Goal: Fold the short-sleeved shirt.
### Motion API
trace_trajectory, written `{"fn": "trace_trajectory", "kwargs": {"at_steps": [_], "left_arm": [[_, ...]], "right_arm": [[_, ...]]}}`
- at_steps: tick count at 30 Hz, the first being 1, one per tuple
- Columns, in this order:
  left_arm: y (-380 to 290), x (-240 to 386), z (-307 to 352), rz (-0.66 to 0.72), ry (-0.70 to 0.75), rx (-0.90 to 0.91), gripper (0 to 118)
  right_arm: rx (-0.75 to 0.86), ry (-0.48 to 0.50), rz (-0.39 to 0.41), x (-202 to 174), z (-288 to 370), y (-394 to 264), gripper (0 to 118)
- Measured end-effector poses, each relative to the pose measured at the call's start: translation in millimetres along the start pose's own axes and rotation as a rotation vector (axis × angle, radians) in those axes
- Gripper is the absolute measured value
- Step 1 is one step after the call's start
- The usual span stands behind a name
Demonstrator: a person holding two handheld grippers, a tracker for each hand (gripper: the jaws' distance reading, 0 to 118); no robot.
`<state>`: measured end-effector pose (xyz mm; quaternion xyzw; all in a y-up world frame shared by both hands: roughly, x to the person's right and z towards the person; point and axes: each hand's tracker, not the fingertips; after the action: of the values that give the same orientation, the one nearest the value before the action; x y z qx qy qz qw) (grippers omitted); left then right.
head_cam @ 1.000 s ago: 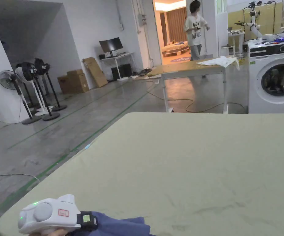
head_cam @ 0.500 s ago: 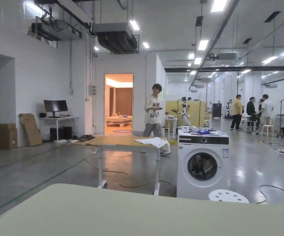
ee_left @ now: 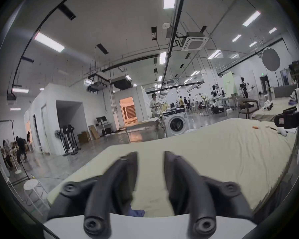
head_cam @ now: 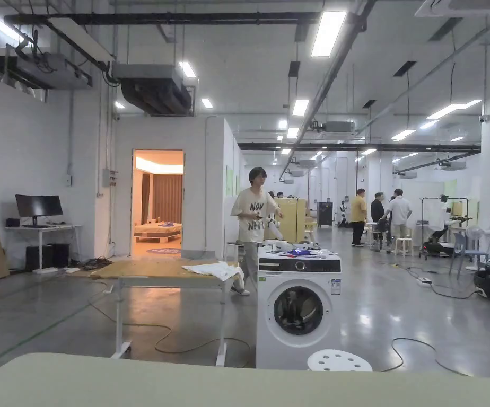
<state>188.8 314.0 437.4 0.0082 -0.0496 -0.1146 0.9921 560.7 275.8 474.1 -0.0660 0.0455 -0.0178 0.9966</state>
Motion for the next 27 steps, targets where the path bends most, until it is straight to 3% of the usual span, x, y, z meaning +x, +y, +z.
{"fn": "trace_trajectory", "kwargs": {"at_steps": [3, 12, 20, 21, 23, 25, 27], "left_arm": [[5.2, 8.0, 8.2, 0.015, 0.021, 0.021, 0], [5.8, 9.8, 9.4, 0.049, -0.014, 0.039, 0], [-7.5, -14.2, 11.6, 0.077, -0.011, 0.028, 0], [-8.0, -19.6, 12.3, 0.094, -0.02, 0.032, 3], [-7.7, -28.6, 14.5, 0.134, -0.044, 0.05, 17], [2.5, -22.1, 19.2, 0.163, -0.054, 0.067, 43], [3.5, -23.9, 18.5, 0.17, -0.046, 0.066, 80]], "right_arm": [[0.014, -0.008, -0.024, 2.5, -1.4, -10.4, 0], [0.061, -0.053, 0.024, -7.9, 0.5, -5.2, 0], [0.089, -0.024, 0.037, -15.8, 2.7, -1.9, 0], [0.095, -0.022, 0.028, -16.6, 3.1, -0.8, 3], [0.099, -0.005, 0.005, -16.1, 3.8, 1.5, 20], [0.099, -0.006, -0.005, -17.0, 4.1, 3.5, 56], [0.096, -0.023, 0.002, -18.2, 5.1, 6.3, 84]]}}
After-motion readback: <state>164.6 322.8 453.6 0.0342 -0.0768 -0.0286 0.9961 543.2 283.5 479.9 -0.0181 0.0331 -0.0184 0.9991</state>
